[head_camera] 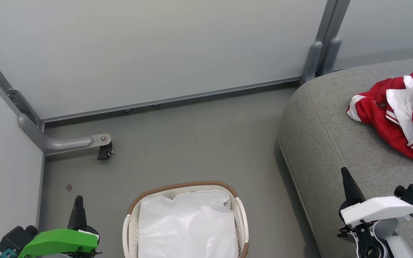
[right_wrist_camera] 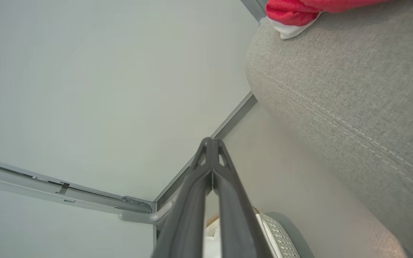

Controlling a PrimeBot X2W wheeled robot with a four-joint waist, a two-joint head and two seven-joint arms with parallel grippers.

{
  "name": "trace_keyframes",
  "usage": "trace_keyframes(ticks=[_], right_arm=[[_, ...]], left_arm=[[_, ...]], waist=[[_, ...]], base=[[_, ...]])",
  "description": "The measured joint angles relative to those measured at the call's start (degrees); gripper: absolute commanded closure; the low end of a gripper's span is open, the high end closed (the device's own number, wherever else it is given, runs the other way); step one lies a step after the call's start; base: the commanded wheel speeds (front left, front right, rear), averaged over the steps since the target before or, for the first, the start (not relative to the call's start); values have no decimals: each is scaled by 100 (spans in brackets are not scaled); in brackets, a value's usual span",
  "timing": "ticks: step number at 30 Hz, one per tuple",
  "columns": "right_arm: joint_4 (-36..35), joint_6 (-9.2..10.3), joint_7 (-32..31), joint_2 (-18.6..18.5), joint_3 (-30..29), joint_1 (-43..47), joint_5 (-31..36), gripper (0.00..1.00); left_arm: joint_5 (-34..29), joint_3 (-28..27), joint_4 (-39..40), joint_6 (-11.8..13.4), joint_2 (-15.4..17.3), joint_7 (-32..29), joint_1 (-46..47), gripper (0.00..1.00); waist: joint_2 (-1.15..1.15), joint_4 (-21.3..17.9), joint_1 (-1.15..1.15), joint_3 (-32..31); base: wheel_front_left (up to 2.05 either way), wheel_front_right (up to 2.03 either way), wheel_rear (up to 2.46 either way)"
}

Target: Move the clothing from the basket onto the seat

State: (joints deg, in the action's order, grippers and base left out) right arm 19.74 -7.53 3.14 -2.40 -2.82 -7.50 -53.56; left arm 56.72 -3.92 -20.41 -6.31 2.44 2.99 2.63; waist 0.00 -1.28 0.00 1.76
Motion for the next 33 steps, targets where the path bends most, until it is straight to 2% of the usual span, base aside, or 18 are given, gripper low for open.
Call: trace_keyframes(ticks=[33], right_arm=[[-288,2,-510,-16,-193,54,-2003,100]], left_arm=[[1841,-137,333,-52,8,-495,154,100]], waist=[[0,56,0,-70]], base=[[0,0,0]])
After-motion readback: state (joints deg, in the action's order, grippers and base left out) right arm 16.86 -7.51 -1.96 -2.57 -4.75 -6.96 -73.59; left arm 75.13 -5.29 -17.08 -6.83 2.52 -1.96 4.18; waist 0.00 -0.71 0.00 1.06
